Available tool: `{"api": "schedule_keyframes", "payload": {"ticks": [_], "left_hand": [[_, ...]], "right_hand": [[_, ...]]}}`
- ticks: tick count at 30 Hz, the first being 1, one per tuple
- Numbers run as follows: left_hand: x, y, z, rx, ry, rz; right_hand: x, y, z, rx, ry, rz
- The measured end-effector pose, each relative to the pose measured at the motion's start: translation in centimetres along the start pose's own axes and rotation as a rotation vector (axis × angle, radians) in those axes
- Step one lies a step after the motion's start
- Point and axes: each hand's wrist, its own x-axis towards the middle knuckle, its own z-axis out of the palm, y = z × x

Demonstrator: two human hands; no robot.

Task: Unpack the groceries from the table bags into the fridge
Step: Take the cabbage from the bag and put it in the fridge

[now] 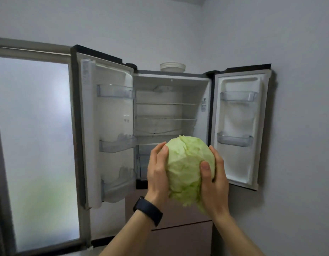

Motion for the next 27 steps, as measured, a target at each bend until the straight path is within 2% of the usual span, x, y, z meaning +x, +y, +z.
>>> {"api": "schedule_keyframes", "payload": {"ticks": [4, 7, 13, 20, 27], "left_hand": [[5.1, -3.7, 1.4, 0.140, -0.094, 0.071], [10.2, -7.2, 2.4, 0.247, -0.063, 0.075], [20.6, -14.6, 4.2, 0.370, 0.097, 0.077], [33.2, -20.0, 5.7, 0.421, 0.307, 0.008], [43.7, -25.8, 2.2, 0.405, 0.525, -0.223]], "right_hand": [[5.6, 4.4, 1.7, 0.059, 0.024, 0.007], [9.9, 8.9, 3.8, 0.083, 0.018, 0.049], [19.2, 18.2, 8.2, 0.118, -0.088, 0.093], [31.3, 25.4, 14.6, 0.177, -0.255, 0.136], [38.9, 32.2, 23.6, 0.132, -0.445, 0.276]]}}
